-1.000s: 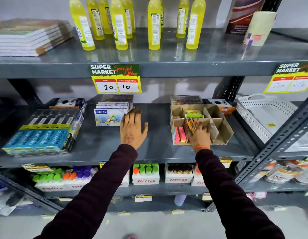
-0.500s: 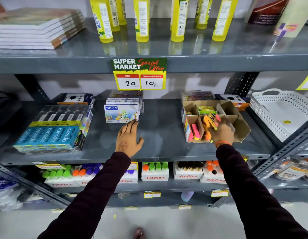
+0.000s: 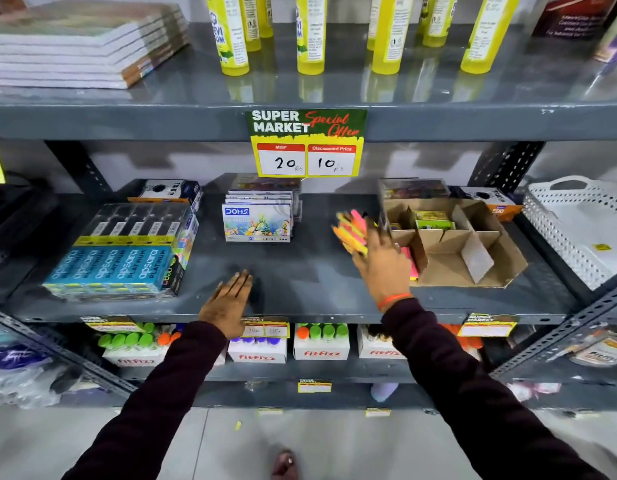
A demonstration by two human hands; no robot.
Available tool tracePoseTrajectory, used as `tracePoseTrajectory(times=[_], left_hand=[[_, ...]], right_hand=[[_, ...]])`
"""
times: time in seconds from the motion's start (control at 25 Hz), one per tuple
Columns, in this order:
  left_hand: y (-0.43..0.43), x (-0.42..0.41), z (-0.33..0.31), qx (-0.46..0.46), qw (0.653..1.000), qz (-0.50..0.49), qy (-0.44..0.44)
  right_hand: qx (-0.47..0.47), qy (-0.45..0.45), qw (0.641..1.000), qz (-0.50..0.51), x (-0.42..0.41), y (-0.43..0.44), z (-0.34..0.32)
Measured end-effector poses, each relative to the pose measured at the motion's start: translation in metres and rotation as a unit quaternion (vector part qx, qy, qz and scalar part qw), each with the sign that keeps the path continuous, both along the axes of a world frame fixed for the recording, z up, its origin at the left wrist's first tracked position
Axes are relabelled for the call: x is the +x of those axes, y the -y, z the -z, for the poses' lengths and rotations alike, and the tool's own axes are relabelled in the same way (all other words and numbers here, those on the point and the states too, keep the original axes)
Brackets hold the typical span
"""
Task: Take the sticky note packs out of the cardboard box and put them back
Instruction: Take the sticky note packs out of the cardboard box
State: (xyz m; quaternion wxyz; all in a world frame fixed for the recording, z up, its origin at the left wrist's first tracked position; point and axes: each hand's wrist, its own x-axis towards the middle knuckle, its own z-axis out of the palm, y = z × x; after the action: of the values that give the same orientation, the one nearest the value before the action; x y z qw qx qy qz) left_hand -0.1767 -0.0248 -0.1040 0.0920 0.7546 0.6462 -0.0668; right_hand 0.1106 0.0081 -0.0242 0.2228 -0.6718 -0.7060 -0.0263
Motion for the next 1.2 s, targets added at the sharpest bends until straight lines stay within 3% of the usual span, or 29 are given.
tracePoseTrajectory(times=[0.2, 0.32, 0.48, 0.6, 0.76, 0.96, 1.2], left_hand=[[0.009, -0.009, 0.015, 0.023, 0.999, 0.000, -0.041], [0.007, -0.007, 0.023, 0.086, 0.996, 0.002, -0.013], [0.002, -0.014, 0.027, 0.118, 0.992, 0.021, 0.038], [0.001, -0.019, 0.028, 0.125, 0.991, 0.015, 0.046], [0.000, -0.017, 0.033, 0.136, 0.990, 0.002, 0.033], [0.001, -0.017, 0.032, 0.146, 0.989, 0.002, 0.037], [0.002, -0.017, 0.027, 0.138, 0.989, 0.002, 0.046]], right_hand=[[-0.006, 0.083, 0.996, -0.035, -0.008, 0.002, 0.040], [-0.127, 0.101, 0.986, -0.031, -0.017, 0.007, 0.049], [-0.199, 0.076, 0.975, -0.066, -0.016, -0.004, 0.031], [-0.178, 0.056, 0.983, -0.005, -0.009, -0.018, 0.018], [-0.262, 0.069, 0.962, 0.045, -0.008, -0.030, 0.015], [-0.248, 0.054, 0.965, 0.060, -0.016, -0.037, 0.002], [-0.172, 0.025, 0.984, -0.039, -0.069, -0.034, 0.007]])
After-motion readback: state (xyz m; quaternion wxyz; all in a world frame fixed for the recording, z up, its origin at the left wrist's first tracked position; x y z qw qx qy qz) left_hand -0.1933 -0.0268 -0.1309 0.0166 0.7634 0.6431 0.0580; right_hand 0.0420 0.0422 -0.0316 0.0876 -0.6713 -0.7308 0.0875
